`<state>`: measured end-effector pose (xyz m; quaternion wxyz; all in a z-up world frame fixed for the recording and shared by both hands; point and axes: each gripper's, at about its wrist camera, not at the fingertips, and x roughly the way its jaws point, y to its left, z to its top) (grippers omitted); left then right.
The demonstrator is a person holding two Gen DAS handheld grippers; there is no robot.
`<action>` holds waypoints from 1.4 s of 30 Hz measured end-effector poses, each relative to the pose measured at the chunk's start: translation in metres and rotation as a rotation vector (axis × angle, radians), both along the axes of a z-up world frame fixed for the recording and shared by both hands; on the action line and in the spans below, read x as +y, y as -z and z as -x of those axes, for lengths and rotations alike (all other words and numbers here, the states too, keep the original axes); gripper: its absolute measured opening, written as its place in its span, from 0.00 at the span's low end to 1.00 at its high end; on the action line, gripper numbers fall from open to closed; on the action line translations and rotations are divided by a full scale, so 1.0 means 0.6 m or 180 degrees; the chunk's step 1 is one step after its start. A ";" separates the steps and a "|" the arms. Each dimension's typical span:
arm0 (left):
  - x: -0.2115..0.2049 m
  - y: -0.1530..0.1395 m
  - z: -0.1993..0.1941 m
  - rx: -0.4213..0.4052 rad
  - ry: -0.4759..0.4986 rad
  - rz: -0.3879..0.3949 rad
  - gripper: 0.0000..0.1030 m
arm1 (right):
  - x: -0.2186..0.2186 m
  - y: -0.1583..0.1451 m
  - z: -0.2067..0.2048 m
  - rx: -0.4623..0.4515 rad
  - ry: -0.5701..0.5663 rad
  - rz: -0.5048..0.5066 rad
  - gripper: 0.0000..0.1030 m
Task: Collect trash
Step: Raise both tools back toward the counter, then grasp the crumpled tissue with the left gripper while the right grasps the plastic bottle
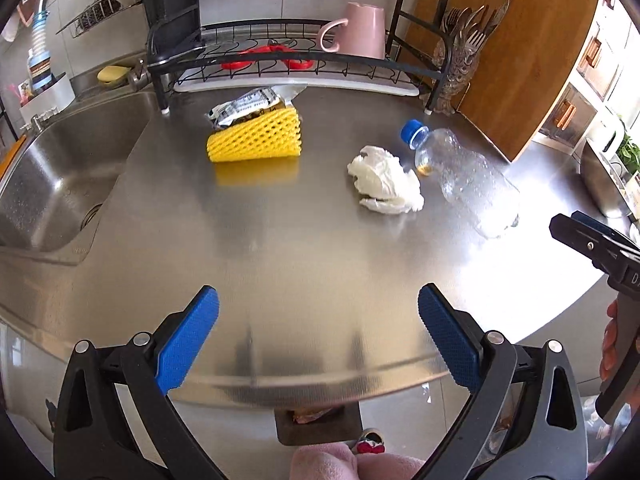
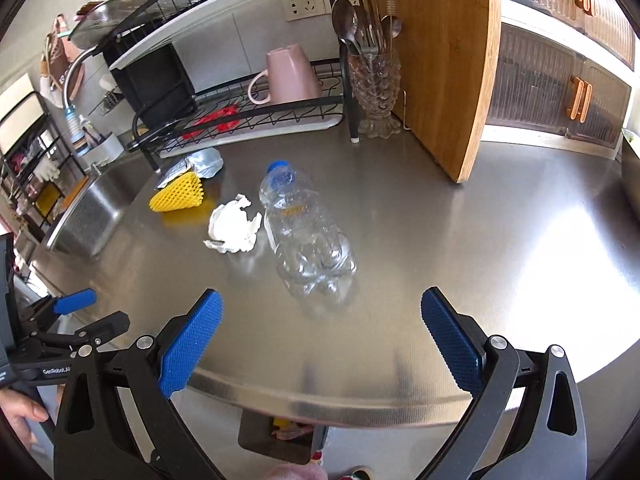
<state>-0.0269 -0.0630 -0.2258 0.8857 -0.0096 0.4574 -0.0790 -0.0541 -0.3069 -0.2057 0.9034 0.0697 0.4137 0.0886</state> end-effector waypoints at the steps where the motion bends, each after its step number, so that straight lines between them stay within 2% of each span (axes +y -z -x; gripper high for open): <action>1: -0.001 -0.002 -0.014 0.0001 0.0006 0.0021 0.88 | 0.000 0.001 -0.011 0.0001 -0.0003 0.0005 0.97; 6: -0.017 -0.010 -0.078 0.0015 0.0144 0.0113 0.80 | 0.013 0.006 -0.055 0.0018 -0.0121 0.0081 0.96; 12: -0.043 -0.005 -0.142 0.0025 0.0314 0.0139 0.78 | 0.032 0.017 -0.090 0.0065 -0.0323 0.0223 0.84; 13: -0.047 -0.002 -0.151 0.0035 0.0327 0.0130 0.78 | 0.033 0.021 -0.095 0.0092 -0.0345 0.0237 0.81; 23: -0.080 0.061 -0.217 0.0359 0.0516 0.0103 0.66 | 0.045 0.055 -0.128 0.0321 -0.0454 0.0251 0.81; 24: -0.082 0.067 -0.220 0.0391 0.0536 0.0120 0.61 | 0.045 0.059 -0.130 0.0333 -0.0455 0.0244 0.80; 25: -0.083 0.072 -0.224 0.0412 0.0556 0.0145 0.56 | 0.044 0.064 -0.133 0.0348 -0.0453 0.0223 0.74; 27: -0.086 0.072 -0.228 0.0373 0.0592 0.0147 0.49 | 0.043 0.071 -0.138 0.0399 -0.0465 0.0153 0.68; 31: -0.089 0.063 -0.230 0.0304 0.0653 0.0160 0.25 | 0.046 0.074 -0.141 0.0361 -0.0497 0.0149 0.66; 36: -0.080 0.054 -0.221 0.0288 0.0630 0.0225 0.16 | 0.047 0.065 -0.139 0.0288 -0.0474 0.0088 0.65; 42: -0.061 0.030 -0.184 0.0191 0.0554 0.0180 0.14 | 0.056 0.047 -0.121 0.0157 -0.0515 0.0085 0.63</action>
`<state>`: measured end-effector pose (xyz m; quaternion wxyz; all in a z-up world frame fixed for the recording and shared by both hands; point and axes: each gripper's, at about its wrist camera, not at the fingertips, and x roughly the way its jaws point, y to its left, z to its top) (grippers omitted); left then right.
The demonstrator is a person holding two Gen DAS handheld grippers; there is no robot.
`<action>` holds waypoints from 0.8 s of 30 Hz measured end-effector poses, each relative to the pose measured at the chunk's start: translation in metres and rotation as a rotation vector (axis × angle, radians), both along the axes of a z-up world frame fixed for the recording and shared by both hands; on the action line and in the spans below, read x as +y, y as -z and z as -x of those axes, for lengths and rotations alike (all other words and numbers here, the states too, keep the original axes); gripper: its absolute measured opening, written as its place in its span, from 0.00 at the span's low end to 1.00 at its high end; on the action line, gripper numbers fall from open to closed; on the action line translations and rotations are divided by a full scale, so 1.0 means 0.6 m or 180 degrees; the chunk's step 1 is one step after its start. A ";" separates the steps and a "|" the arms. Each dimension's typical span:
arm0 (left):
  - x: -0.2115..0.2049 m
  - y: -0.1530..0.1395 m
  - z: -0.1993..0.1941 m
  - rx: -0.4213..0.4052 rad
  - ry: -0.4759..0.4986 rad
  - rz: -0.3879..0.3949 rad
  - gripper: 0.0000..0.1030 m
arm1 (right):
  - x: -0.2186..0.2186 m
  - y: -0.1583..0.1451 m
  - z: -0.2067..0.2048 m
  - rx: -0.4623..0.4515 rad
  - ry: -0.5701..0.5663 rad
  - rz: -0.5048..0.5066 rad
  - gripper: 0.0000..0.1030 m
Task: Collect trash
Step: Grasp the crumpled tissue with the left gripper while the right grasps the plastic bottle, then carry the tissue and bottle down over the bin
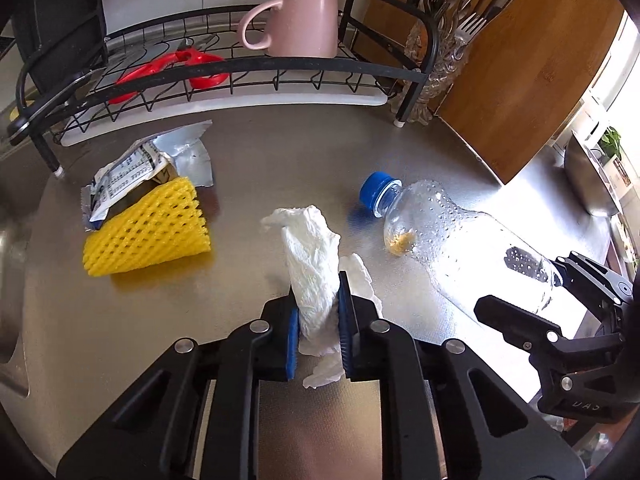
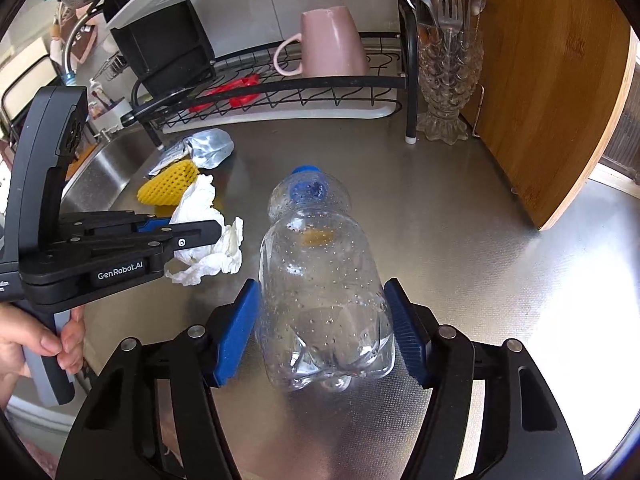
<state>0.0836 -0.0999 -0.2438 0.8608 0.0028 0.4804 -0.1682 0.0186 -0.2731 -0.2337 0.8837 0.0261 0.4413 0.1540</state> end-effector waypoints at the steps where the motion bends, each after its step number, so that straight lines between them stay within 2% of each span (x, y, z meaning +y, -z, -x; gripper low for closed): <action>1: 0.002 -0.004 0.010 -0.0024 -0.0010 -0.0018 0.14 | 0.001 -0.004 0.006 -0.0021 -0.0009 -0.0023 0.62; 10: 0.014 -0.032 0.129 -0.0145 -0.0176 -0.0090 0.14 | 0.000 -0.034 0.085 -0.0188 -0.0101 -0.0112 0.62; 19: 0.010 -0.054 0.279 -0.0191 -0.0272 -0.0109 0.14 | -0.001 -0.058 0.213 -0.0288 -0.0243 -0.0200 0.62; 24: 0.022 -0.050 0.357 -0.0141 -0.0327 -0.0089 0.15 | 0.002 -0.064 0.284 -0.0235 -0.0371 -0.0347 0.62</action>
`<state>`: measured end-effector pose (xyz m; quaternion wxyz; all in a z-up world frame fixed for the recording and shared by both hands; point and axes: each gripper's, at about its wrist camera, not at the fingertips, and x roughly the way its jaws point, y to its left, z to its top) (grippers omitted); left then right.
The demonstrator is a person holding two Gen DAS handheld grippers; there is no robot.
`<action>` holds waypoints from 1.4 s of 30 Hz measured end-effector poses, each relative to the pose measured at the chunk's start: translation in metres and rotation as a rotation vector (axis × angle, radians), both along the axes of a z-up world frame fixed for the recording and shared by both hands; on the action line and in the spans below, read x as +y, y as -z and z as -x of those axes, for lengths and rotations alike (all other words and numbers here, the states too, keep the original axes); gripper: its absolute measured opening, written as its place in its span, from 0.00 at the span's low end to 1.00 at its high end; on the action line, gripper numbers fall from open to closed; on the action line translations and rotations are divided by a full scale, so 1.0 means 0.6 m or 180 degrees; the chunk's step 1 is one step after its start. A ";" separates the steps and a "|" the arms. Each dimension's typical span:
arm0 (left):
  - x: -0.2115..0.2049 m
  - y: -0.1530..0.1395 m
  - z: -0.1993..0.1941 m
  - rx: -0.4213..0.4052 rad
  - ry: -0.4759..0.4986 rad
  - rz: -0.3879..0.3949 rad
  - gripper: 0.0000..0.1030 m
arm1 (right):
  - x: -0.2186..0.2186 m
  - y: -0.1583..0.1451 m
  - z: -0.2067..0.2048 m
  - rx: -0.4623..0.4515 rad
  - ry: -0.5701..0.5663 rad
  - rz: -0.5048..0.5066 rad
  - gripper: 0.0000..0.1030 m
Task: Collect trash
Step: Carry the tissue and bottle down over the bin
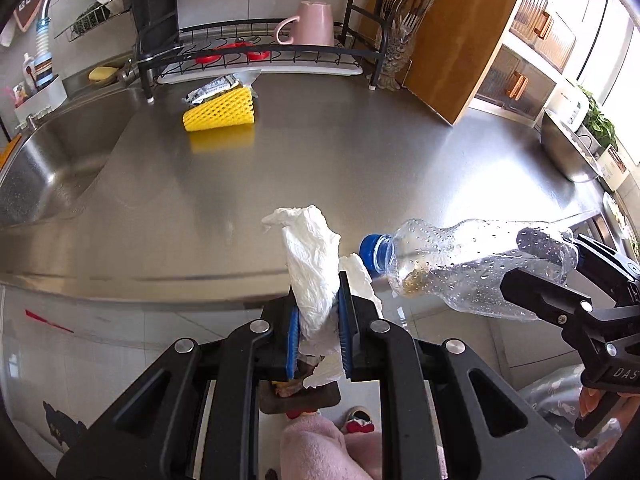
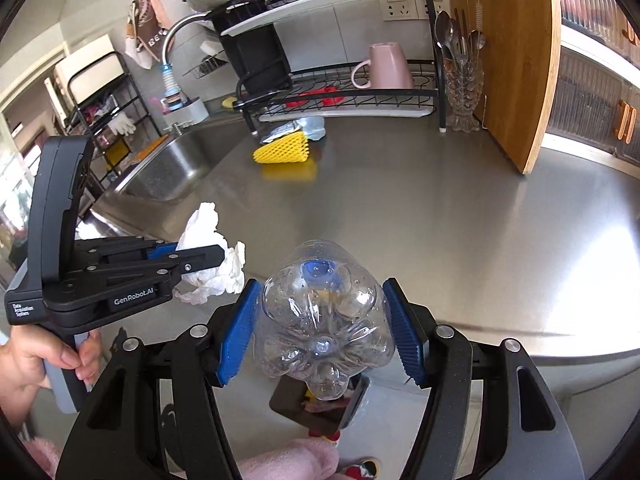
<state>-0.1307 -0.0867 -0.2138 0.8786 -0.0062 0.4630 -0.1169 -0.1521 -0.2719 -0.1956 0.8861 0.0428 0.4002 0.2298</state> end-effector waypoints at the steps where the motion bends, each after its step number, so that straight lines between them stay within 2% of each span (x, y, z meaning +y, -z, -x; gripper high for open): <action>1: 0.004 0.004 0.012 0.0030 -0.0018 0.0009 0.15 | 0.003 -0.001 0.013 0.0006 -0.0039 -0.0019 0.62; 7: 0.026 0.040 0.059 0.0226 -0.0075 0.0026 0.15 | 0.027 0.007 0.060 0.0110 -0.0197 -0.0010 0.62; 11: 0.047 0.079 0.067 0.0387 -0.0072 0.0053 0.15 | 0.046 0.035 0.064 0.0256 -0.0209 0.0078 0.62; 19: 0.083 0.195 0.056 0.0771 -0.0035 0.0045 0.15 | 0.087 0.149 0.052 0.0702 -0.0021 0.0173 0.62; 22: 0.096 0.248 0.049 0.0963 -0.0039 0.0128 0.15 | 0.105 0.200 0.043 0.0906 0.0072 0.0203 0.62; 28: 0.105 0.349 0.032 0.1131 0.0013 0.0075 0.14 | 0.124 0.293 0.015 0.1189 0.0379 0.0157 0.62; 34: 0.099 0.434 0.020 0.1290 0.0118 0.0095 0.14 | 0.142 0.377 -0.003 0.1371 0.0709 0.0294 0.62; 42: 0.101 0.487 0.002 0.1440 0.0111 0.0090 0.15 | 0.146 0.444 -0.022 0.1639 0.0868 0.0272 0.62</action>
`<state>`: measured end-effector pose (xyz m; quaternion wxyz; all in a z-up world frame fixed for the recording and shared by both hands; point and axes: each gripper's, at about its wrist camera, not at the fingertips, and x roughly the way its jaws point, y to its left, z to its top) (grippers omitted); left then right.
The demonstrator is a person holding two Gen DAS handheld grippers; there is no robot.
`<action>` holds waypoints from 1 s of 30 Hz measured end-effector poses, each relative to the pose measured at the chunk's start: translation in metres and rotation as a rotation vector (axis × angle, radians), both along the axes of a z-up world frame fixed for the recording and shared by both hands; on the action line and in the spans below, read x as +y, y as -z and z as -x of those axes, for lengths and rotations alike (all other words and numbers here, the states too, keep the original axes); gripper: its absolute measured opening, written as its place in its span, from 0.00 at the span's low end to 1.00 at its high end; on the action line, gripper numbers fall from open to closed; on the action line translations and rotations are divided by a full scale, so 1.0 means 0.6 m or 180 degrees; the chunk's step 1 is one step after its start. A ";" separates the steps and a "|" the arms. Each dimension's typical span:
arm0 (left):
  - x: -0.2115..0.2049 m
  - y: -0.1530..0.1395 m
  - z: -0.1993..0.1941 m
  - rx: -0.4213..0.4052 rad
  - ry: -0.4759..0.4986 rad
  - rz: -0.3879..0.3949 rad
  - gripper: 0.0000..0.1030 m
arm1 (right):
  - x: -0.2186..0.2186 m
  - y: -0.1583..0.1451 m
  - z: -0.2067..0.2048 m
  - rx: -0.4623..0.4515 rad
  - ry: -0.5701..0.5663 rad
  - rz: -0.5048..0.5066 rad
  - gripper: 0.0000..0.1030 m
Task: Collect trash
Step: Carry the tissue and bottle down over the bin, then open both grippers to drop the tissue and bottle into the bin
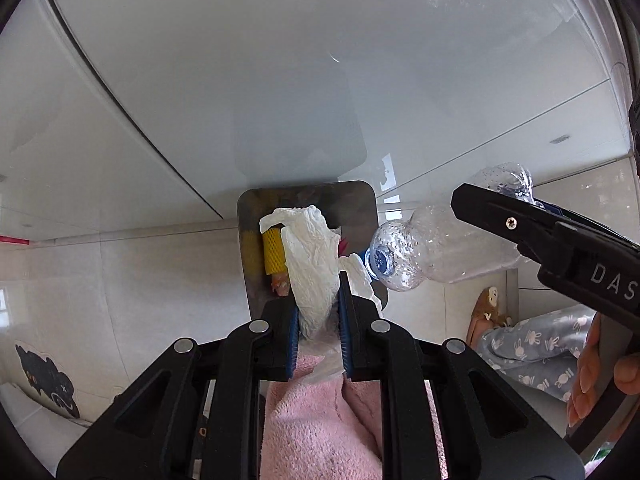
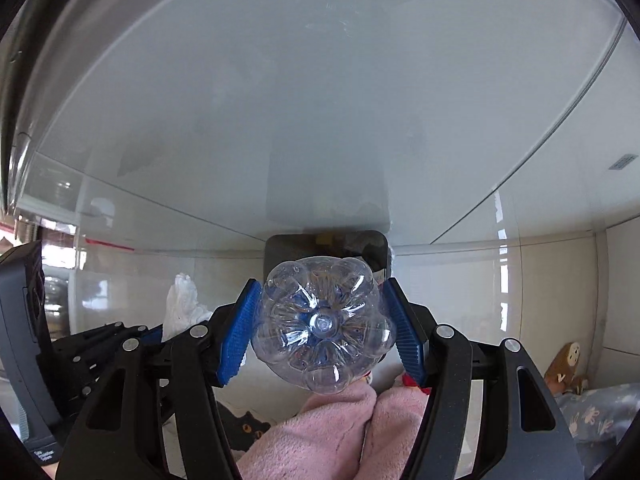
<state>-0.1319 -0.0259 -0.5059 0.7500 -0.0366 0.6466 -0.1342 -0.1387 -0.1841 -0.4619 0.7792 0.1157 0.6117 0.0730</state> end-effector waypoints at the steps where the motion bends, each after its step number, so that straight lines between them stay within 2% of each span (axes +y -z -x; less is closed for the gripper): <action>1: -0.002 0.003 -0.002 0.0013 -0.0012 0.0006 0.15 | -0.002 0.003 -0.001 0.0015 0.0015 -0.0008 0.62; 6: 0.003 0.011 -0.003 0.0050 -0.0047 0.0055 0.16 | 0.002 0.010 -0.009 0.0041 0.0036 -0.0050 0.62; 8: 0.006 0.012 -0.001 0.0099 -0.0064 0.0129 0.23 | 0.004 0.011 -0.012 0.0054 0.0044 -0.0049 0.62; 10: 0.014 0.011 -0.002 0.0115 -0.0100 0.0125 0.58 | 0.005 0.013 -0.013 0.0084 0.0053 -0.0055 0.62; 11: 0.017 0.009 -0.001 0.0098 -0.0115 0.0103 0.61 | 0.006 0.014 -0.014 0.0108 0.0061 -0.0067 0.62; 12: 0.019 0.007 -0.001 0.0088 -0.0120 0.0075 0.64 | 0.007 0.016 -0.016 0.0137 0.0071 -0.0099 0.67; 13: 0.021 0.005 -0.001 0.0090 -0.0122 0.0057 0.67 | 0.006 0.017 -0.019 0.0173 0.0078 -0.0122 0.80; 15: 0.026 0.001 0.000 0.0089 -0.0147 0.0039 0.75 | 0.003 0.014 -0.020 0.0144 0.0129 -0.0115 0.89; 18: 0.029 -0.007 0.004 0.0078 -0.0170 -0.0019 0.86 | 0.007 0.011 -0.025 0.0134 0.0146 -0.0090 0.92; 20: 0.034 -0.020 0.007 0.0051 -0.0173 -0.0045 0.89 | 0.007 0.004 -0.027 0.0125 0.0151 -0.0062 0.96; 24: 0.043 -0.061 0.011 -0.0051 -0.0179 -0.0087 0.92 | 0.014 -0.017 -0.024 0.0082 0.0050 0.0019 0.97; 30: 0.058 -0.160 0.016 -0.0229 -0.0224 -0.0011 0.92 | 0.022 -0.090 -0.011 -0.0056 -0.0153 0.0107 0.97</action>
